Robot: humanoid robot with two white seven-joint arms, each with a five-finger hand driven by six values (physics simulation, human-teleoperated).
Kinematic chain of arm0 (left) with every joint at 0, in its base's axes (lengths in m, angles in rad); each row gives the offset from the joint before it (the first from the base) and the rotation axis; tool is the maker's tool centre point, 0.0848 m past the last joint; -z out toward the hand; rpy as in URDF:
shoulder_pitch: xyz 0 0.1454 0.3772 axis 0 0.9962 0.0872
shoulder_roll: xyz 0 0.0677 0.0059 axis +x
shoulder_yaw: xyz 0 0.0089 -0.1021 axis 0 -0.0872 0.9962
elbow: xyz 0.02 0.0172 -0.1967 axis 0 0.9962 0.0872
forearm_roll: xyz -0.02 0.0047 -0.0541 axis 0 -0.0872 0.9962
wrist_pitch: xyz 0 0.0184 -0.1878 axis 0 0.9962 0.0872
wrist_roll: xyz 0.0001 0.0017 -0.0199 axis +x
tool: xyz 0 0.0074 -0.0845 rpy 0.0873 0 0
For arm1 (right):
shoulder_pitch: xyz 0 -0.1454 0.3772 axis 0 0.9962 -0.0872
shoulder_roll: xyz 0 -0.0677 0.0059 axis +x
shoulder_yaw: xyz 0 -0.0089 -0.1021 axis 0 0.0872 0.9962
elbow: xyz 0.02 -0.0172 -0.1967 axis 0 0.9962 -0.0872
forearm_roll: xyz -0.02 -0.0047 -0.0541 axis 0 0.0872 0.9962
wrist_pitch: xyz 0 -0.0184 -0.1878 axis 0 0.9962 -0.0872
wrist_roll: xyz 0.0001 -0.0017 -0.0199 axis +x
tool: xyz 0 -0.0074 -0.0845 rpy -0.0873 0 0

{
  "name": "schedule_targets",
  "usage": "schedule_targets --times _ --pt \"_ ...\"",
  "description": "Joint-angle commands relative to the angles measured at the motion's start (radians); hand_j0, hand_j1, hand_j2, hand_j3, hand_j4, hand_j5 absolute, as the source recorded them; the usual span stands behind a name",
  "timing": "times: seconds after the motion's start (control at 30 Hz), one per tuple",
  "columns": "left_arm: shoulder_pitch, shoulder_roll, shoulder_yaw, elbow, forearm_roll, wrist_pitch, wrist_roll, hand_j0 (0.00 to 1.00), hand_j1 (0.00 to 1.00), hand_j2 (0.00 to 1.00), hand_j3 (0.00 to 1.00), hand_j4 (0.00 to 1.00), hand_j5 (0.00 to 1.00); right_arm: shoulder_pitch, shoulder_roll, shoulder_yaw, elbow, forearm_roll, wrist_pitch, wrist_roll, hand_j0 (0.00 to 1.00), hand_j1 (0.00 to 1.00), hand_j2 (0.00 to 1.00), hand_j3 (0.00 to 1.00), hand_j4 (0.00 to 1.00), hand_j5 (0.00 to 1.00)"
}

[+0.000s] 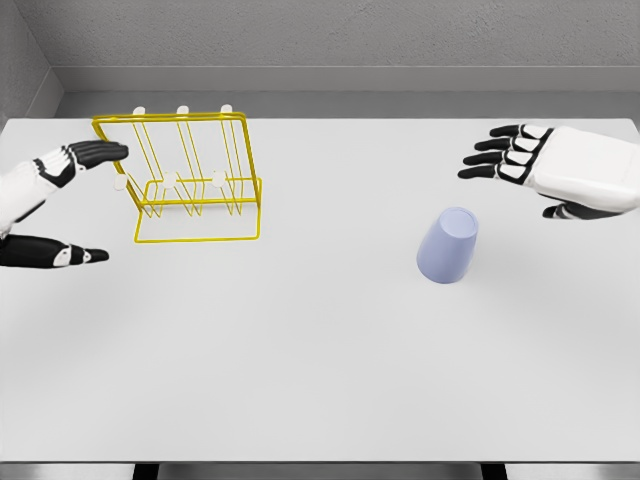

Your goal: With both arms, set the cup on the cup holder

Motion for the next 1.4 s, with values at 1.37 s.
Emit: schedule_targets --times 1.37 --pt "-0.021 -0.164 -0.316 0.031 -0.051 0.0 0.005 1.0 1.0 1.0 1.0 1.0 1.0 -0.189 0.368 0.194 0.176 0.343 0.001 0.396 0.99 0.99 0.99 0.99 0.99 0.99"
